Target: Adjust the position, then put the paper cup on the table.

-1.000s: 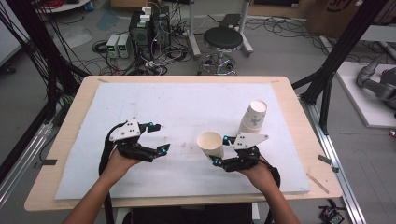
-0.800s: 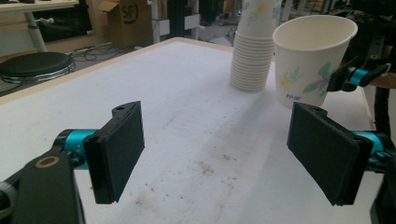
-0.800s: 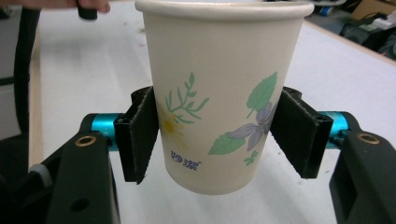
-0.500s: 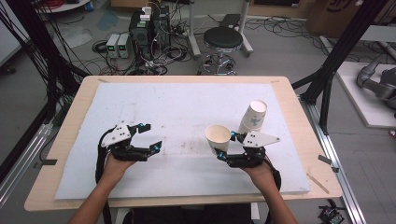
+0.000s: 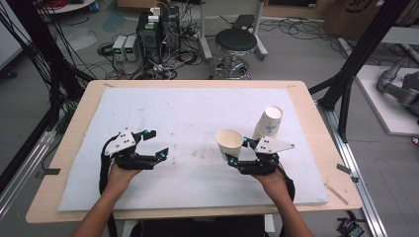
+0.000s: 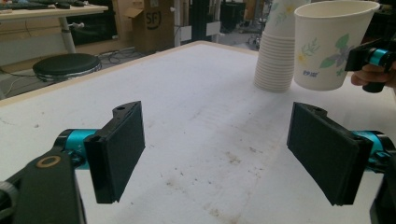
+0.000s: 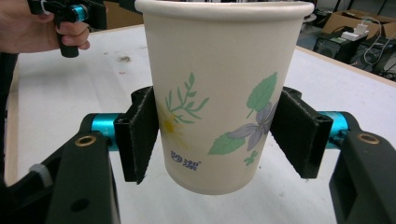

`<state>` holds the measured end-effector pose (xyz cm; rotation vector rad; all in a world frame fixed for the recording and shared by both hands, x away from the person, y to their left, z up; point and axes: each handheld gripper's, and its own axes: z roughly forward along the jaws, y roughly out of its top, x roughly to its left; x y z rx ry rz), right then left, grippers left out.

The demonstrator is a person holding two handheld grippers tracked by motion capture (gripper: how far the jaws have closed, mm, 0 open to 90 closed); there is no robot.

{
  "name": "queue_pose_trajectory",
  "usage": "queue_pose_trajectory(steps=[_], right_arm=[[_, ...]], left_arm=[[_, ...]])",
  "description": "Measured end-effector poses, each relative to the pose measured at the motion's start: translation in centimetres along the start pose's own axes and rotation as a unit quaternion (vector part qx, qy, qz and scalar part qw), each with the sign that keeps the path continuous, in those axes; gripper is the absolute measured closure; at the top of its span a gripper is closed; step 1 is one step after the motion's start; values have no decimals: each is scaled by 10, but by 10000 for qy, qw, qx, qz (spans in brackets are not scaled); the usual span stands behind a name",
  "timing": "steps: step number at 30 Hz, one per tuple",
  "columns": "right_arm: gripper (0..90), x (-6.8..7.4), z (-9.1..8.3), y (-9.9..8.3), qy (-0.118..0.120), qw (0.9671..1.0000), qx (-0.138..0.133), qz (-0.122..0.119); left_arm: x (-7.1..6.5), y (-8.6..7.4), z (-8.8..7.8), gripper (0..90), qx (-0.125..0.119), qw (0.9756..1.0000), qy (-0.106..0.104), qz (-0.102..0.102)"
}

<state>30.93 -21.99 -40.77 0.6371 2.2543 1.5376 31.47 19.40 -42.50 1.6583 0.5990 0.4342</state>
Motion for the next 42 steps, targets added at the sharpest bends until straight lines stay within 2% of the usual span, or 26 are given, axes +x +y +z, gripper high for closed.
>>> queue_pose_trajectory(steps=[5, 10, 12, 18, 20, 27, 32, 42], right_arm=[[351, -6, 15, 8, -10, 10000, 14, 35], [351, -14, 33, 14, 4, 9996, -96, 270], [352, -18, 41, 14, -18, 9991, -13, 418], [352, -24, 65, 13, -192, 9978, 206, 599], [352, -26, 76, 11, -260, 9960, 426, 741], [352, -27, 98, 4, -483, 9913, 777, 944], [350, -26, 104, -1, -560, 9883, 1155, 821], [351, -22, 94, -6, -601, 9860, 1449, 560]], left_arm=[[1, 0, 0, 191, -17, 10000, 18, -26], [3, -1, -2, 192, 34, 10000, 72, -44], [4, -1, -2, 192, 78, 9999, 77, -63], [4, -3, -1, 193, 135, 9998, 115, -87], [4, -3, -1, 194, 148, 9998, 130, -91], [6, -4, 0, 195, 167, 9996, 177, -139], [6, -4, 1, 196, 217, 9995, 144, -152], [7, -6, 2, 196, 290, 9993, 135, -179]])
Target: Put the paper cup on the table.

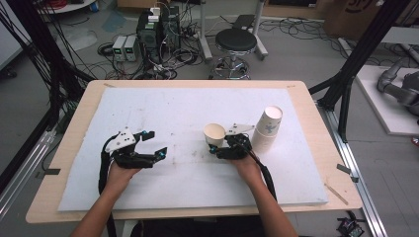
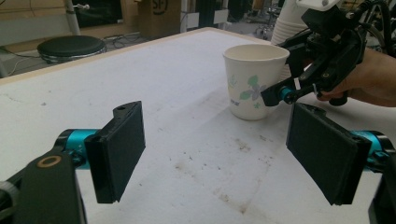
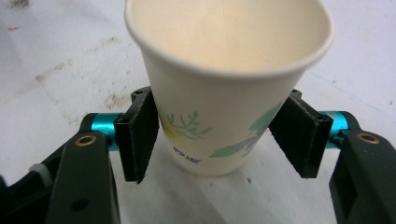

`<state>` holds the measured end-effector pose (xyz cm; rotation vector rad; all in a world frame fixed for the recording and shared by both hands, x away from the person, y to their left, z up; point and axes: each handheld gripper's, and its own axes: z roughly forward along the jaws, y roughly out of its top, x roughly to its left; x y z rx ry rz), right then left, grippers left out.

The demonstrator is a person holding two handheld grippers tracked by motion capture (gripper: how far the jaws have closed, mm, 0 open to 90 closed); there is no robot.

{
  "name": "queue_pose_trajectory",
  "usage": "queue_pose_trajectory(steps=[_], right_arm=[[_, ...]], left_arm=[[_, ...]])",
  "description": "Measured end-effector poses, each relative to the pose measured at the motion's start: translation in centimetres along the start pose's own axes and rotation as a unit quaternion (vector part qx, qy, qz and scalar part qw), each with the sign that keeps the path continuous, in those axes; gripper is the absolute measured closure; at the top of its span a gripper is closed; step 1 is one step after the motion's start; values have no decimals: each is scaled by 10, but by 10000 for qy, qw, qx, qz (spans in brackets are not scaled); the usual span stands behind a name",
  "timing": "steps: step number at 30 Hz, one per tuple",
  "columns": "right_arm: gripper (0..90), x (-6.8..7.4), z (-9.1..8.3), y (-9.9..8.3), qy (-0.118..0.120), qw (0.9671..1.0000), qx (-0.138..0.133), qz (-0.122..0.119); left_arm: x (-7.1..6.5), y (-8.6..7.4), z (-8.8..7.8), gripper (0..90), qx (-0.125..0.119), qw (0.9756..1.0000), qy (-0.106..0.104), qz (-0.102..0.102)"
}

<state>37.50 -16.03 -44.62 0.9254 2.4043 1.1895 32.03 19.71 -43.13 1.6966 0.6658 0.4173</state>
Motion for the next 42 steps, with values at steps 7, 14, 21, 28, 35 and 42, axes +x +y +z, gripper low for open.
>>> queue_pose_trajectory(steps=[7, 14, 21, 28, 35, 42], right_arm=[[317, -2, 0, -3, -15, 10000, 7, -43], [209, -5, -8, -6, 35, 10000, 6, 61], [212, -4, -33, -12, 270, 9996, -83, 24], [211, 6, -79, -30, 398, 9983, -356, -254], [211, 0, -119, -50, 204, 9975, -635, -247], [211, -11, -145, -76, -91, 9976, -661, -190]], left_arm=[[0, -1, 1, 195, -44, 9999, -55, -114], [1, -1, 1, 189, -43, 9998, 12, -168], [2, -1, 0, 186, -100, 9997, 13, -226], [5, -1, -2, 176, -190, 9992, 202, -297], [5, 0, -4, 177, -192, 9989, 325, -271], [3, -1, -9, 179, -283, 9984, 427, -248]])
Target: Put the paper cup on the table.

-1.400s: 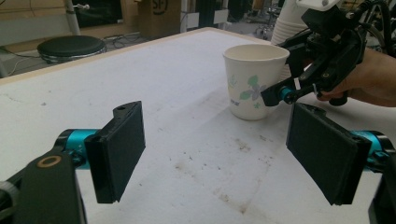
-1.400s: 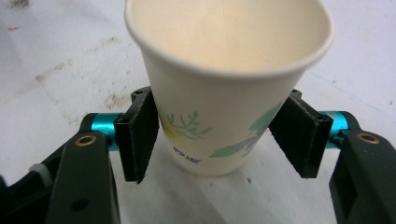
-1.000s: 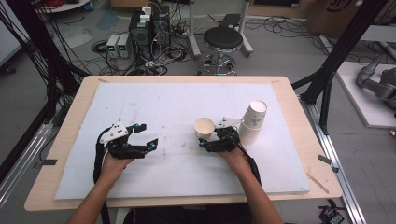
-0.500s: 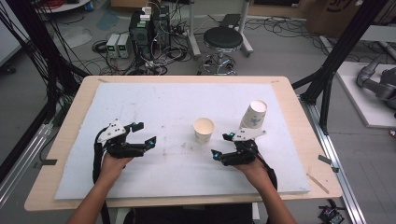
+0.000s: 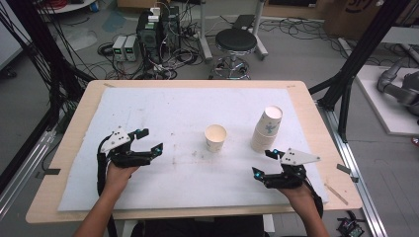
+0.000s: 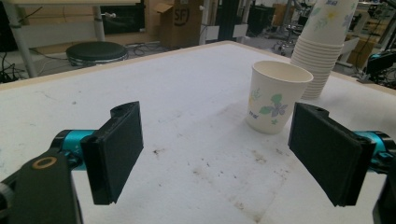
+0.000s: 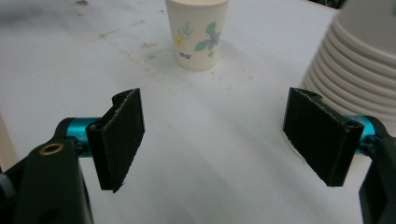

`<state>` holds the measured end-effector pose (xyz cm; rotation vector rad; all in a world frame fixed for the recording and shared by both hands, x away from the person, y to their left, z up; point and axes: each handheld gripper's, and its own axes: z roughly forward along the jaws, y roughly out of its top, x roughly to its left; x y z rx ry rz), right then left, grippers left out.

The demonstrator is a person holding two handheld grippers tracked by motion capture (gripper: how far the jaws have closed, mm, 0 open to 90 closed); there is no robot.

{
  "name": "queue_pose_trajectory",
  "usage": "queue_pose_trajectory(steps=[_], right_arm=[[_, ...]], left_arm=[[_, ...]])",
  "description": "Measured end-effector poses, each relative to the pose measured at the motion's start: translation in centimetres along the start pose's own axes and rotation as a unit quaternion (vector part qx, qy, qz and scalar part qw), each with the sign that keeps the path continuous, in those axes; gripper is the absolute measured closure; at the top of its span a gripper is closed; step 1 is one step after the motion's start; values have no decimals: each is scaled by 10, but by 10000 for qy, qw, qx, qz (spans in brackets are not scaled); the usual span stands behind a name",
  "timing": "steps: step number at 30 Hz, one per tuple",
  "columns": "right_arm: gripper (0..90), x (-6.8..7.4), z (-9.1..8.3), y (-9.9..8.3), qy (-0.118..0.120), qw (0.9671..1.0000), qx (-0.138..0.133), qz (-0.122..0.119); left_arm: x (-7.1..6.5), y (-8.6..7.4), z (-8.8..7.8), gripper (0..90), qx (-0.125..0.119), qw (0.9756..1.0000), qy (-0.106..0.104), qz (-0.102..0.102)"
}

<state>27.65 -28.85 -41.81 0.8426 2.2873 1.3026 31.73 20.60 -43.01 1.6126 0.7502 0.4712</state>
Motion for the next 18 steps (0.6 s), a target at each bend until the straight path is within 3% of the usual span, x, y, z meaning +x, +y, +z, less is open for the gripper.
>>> queue_pose_trajectory(steps=[12, 18], right_arm=[[211, -19, -32, -15, -751, 9964, -256, 287], [211, -20, -38, -16, -898, 9947, -341, 364]], left_arm=[[1, 1, -5, 179, -130, 9999, -17, 70], [-2, 2, -7, 179, -181, 9997, -90, 96]])
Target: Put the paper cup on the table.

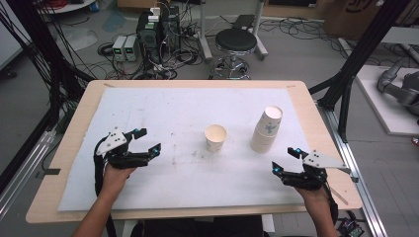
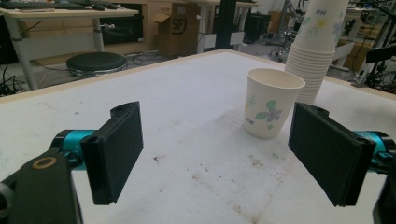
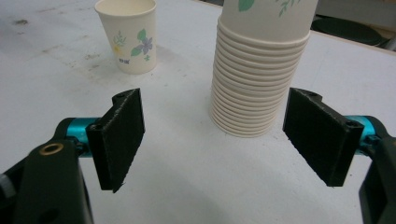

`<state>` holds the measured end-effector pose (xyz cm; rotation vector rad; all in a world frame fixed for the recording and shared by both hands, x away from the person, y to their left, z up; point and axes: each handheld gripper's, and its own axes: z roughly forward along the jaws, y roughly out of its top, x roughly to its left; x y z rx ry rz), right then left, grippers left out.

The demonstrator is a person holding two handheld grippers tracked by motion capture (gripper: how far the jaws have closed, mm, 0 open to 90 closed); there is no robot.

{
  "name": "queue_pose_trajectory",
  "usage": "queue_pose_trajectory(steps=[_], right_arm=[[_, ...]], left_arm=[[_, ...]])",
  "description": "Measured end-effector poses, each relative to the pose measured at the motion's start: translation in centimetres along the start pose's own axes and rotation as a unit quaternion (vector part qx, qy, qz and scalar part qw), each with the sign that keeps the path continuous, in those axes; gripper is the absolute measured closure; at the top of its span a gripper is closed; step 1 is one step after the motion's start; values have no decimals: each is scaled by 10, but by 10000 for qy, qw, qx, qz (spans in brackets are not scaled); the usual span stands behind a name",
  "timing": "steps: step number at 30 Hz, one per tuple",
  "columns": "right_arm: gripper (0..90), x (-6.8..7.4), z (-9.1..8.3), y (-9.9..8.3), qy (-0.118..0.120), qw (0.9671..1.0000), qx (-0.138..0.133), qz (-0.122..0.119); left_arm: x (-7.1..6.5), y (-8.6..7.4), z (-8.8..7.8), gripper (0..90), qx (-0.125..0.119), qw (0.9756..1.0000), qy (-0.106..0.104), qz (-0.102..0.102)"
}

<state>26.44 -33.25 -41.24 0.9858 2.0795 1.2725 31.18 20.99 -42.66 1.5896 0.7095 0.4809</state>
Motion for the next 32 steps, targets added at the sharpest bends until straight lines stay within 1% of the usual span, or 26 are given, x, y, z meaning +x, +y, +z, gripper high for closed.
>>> queue_pose_trajectory(steps=[2, 6, 7, 10, 15, 23, 32], right_arm=[[210, 0, -2, 1, -17, 10000, -52, -16], [211, 0, -1, 1, 40, 10000, -28, 46], [211, 0, -1, 1, 34, 10000, -9, 18], [211, 0, -1, 1, 31, 10000, -19, 45], [211, -1, -2, 0, -16, 10000, -19, 35], [211, -1, -4, 1, -56, 10000, -48, -25], [211, -2, -4, 2, -67, 10000, -53, -38]], left_arm=[[-1, 1, 0, 179, -27, 10000, -32, 12], [-3, 1, 0, 179, -32, 10000, -52, 40], [-3, 1, 0, 179, -19, 10000, -65, 36], [-3, 1, 1, 179, -32, 10000, -60, 17], [-2, 0, 1, 179, 13, 10000, -82, 21], [-3, -1, 1, 179, -3, 10000, -65, 9], [-2, -1, 2, 179, -8, 10000, -52, -10]])
